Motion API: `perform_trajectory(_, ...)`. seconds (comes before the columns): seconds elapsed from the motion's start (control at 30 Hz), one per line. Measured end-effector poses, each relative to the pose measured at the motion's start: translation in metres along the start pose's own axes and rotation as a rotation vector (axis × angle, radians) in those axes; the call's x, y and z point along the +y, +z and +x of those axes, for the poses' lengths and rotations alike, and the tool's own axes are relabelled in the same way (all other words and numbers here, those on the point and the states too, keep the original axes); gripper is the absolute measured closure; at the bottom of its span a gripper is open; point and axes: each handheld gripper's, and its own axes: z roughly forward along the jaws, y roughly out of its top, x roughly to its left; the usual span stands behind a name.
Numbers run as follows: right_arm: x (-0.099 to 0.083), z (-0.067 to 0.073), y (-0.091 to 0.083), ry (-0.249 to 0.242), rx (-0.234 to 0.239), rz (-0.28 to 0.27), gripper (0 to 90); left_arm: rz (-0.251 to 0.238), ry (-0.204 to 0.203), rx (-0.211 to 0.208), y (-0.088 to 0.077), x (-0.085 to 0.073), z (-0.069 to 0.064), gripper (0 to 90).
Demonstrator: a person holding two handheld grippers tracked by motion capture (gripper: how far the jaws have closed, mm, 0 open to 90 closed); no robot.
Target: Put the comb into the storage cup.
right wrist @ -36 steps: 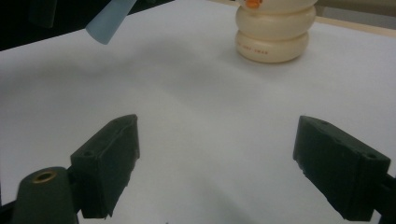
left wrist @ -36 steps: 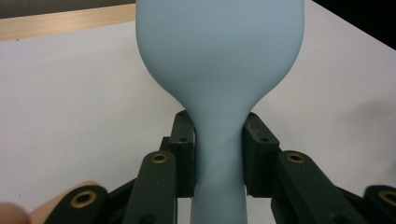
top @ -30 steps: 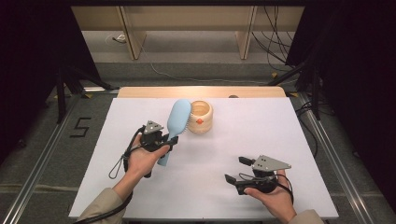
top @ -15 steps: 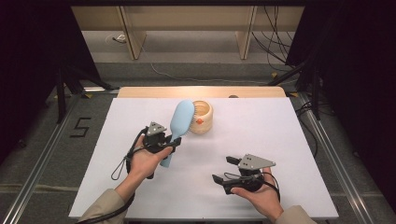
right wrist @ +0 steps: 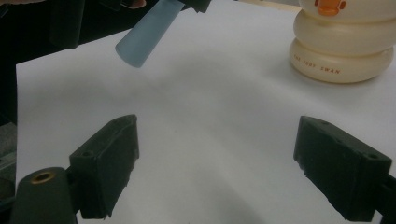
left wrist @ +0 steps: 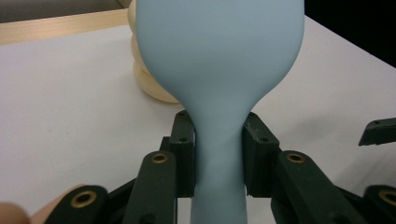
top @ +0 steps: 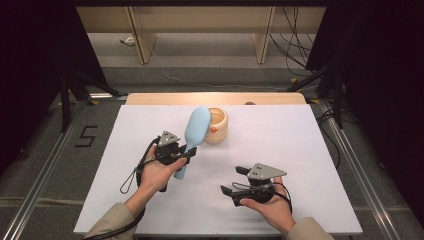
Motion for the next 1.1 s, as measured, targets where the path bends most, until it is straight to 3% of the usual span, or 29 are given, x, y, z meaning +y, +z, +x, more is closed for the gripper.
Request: perform_trajectory(1.1,0.005,0.0026,0.0093,0.004,0.01,-0.007,15.2,-0.001,0.011,-0.015,0.0016,-0.0014,-0.0081,69.1)
